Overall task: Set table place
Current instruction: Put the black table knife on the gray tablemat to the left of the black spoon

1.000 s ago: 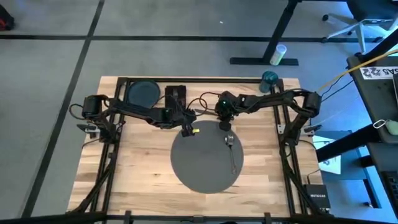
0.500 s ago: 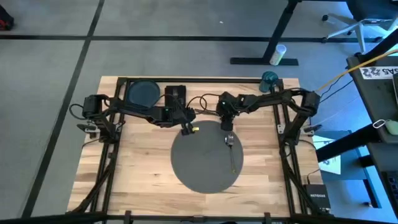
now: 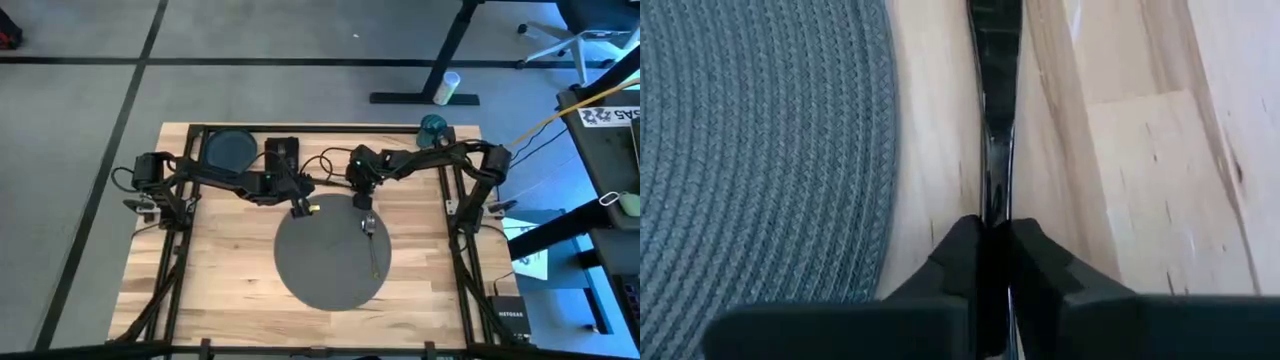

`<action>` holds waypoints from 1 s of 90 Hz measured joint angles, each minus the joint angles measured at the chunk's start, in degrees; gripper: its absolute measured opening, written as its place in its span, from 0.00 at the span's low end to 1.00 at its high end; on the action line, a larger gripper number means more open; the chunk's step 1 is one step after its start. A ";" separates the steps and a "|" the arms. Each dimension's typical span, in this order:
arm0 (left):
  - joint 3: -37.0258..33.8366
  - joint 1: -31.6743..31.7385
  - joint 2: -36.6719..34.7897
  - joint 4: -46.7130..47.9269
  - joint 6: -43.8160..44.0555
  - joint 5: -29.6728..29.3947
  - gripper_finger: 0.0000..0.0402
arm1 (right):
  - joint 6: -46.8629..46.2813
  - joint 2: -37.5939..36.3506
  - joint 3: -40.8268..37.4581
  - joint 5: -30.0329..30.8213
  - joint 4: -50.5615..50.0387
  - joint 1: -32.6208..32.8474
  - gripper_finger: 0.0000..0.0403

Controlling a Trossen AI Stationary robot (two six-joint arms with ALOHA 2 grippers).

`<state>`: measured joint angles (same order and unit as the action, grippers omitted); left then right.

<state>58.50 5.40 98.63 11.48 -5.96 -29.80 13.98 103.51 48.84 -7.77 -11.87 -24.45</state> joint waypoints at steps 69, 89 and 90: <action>0.07 0.35 0.00 2.58 0.05 0.00 0.00 | 1.94 -5.41 2.43 6.52 -4.65 0.09 0.02; 0.07 2.90 0.00 2.56 -0.67 3.25 0.00 | 3.12 -5.45 2.45 10.29 -11.12 0.04 0.11; 0.07 3.13 0.00 2.56 -0.65 4.11 0.00 | 3.23 -5.45 2.45 10.29 -11.29 0.04 0.12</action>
<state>58.57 8.53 98.63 14.04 -6.60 -25.69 17.20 98.06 51.29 2.52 -23.16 -24.40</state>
